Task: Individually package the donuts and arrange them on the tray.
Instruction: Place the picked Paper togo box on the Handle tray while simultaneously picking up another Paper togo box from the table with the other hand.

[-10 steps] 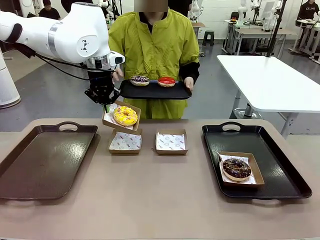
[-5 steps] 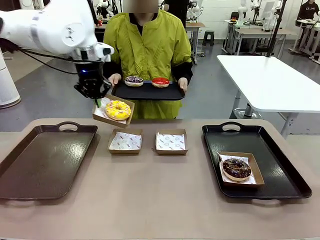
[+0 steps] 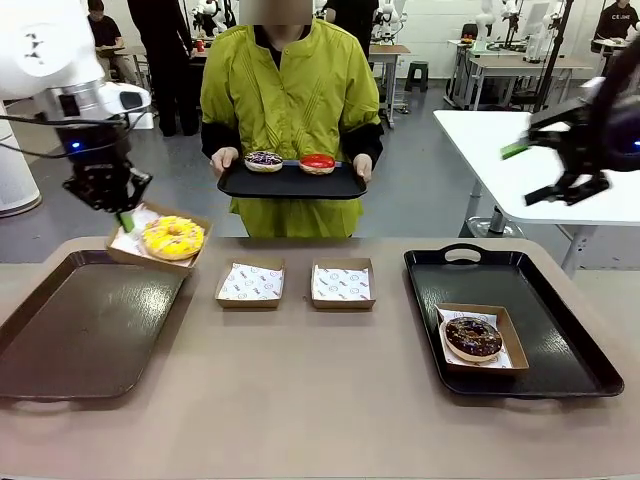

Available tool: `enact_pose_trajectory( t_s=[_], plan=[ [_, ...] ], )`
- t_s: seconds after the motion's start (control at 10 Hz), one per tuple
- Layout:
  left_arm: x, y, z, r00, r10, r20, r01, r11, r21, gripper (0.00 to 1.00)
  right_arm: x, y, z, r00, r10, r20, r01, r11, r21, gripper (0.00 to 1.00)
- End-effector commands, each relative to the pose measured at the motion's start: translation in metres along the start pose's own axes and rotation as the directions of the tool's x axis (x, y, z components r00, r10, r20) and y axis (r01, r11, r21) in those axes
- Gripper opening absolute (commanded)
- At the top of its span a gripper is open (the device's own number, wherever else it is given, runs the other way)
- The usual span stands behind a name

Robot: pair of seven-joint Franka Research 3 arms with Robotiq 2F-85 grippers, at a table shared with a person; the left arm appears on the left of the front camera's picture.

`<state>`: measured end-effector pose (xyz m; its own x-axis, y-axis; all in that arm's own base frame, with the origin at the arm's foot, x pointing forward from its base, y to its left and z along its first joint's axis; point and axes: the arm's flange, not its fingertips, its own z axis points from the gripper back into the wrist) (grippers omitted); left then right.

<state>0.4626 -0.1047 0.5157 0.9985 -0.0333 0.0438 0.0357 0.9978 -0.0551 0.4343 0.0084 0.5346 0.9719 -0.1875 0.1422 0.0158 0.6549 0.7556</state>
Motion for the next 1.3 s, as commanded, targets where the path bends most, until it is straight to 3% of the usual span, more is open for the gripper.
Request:
enact_pose_trajectory(
  t_s=[0.0,0.3,0.5,0.6,1.2],
  plan=[
    [-0.029,0.018,-0.003,1.0,0.02,0.004,-0.02,1.0,-0.023,0.01,0.022,0.007,-0.048,0.999,0.007,-0.042,-0.013,0.988,-0.154,1.0],
    [-0.058,0.044,-0.01,0.999,0.038,0.016,-0.038,0.999,0.001,0.01,0.024,0.032,-0.113,0.997,0.049,-0.064,-0.064,0.96,-0.274,1.0],
    [-0.061,0.049,-0.016,1.0,0.014,0.015,-0.014,0.999,0.031,0.01,0.01,0.029,-0.116,0.994,0.068,-0.089,-0.089,0.961,-0.263,1.0],
    [-0.056,0.041,-0.009,0.998,0.062,-0.006,-0.062,0.998,0.011,0.01,0.018,0.028,-0.125,0.994,0.076,-0.079,-0.094,0.962,-0.255,1.0],
    [-0.056,0.041,-0.009,0.998,0.062,-0.006,-0.062,0.998,0.011,0.01,0.018,0.028,-0.125,0.994,0.076,-0.079,-0.094,0.962,-0.255,1.0]
  ],
)
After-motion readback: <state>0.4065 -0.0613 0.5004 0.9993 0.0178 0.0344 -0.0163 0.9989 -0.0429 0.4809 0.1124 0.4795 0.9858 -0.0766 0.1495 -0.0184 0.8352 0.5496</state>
